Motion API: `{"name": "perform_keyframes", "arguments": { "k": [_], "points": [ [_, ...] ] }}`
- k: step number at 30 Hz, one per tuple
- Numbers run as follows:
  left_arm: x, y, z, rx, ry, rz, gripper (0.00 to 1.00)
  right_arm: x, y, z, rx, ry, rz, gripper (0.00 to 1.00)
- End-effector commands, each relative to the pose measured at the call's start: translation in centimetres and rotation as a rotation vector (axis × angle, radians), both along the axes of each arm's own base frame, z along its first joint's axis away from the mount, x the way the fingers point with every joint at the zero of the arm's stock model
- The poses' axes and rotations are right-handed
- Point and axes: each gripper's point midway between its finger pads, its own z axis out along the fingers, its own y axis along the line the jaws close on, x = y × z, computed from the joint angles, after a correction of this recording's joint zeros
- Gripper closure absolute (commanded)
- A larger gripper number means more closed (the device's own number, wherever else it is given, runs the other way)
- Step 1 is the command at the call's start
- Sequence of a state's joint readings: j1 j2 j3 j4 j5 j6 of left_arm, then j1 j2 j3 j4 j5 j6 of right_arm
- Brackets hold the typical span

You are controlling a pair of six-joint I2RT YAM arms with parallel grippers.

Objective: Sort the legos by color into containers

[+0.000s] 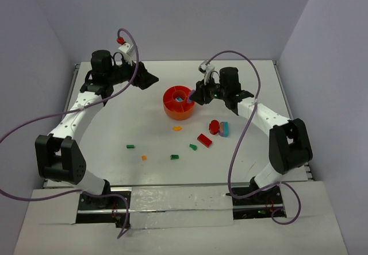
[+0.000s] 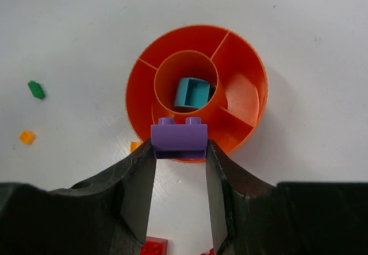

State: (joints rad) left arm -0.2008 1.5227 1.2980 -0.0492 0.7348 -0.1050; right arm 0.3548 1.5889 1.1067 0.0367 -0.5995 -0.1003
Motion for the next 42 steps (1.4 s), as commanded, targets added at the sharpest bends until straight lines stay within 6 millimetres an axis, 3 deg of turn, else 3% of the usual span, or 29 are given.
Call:
{"name": "perform_keyframes", "arguments": {
  "k": [1,11,21,24,26,28,29,35,38,39,42],
  "points": [
    [0.3,-0.3,0.6,-0.029,-0.001,-0.017,0.07,0.4,0.8,-0.8,-0.026,-0.07,0.04,0.99],
    [0.5,-0.3,0.3,-0.028,0.003,-0.016,0.06,0.8,1.1,-2.6,-0.044,-0.061,0.06,0.94],
    [0.6,-0.2,0.0,-0.015,0.0,-0.015,0.04,1.1,1.5,-3.8,-0.072,-0.024,0.071,0.74],
    [0.7,-0.3,0.0,-0.015,-0.001,-0.015,0.04,1.0,1.6,-3.7,-0.066,-0.021,0.064,0.6],
    [0.7,-0.3,0.0,-0.016,-0.002,-0.017,0.04,0.9,1.7,-2.9,-0.051,-0.027,0.06,0.38],
    [0.8,-0.3,0.0,-0.016,-0.004,-0.017,0.04,0.9,1.9,-1.9,-0.038,-0.032,0.061,0.35],
    [0.8,-0.3,0.0,-0.017,-0.004,-0.015,0.03,0.8,2.0,-1.5,-0.033,-0.03,0.062,0.29],
    [0.8,-0.2,0.4,-0.014,-0.015,-0.009,0.03,0.4,2.0,3.4,0.024,-0.066,0.041,0.27],
    [0.7,0.0,0.8,-0.007,-0.031,-0.002,0.03,-0.3,0.7,5.2,0.025,-0.068,0.005,0.28],
    [0.7,0.1,0.7,0.0,-0.038,0.001,0.03,-0.5,-0.4,6.2,0.029,-0.08,-0.017,0.28],
    [0.6,0.3,0.6,0.025,-0.061,0.004,0.03,-1.9,-4.5,5.4,-0.034,-0.039,-0.076,0.29]
  ]
}}
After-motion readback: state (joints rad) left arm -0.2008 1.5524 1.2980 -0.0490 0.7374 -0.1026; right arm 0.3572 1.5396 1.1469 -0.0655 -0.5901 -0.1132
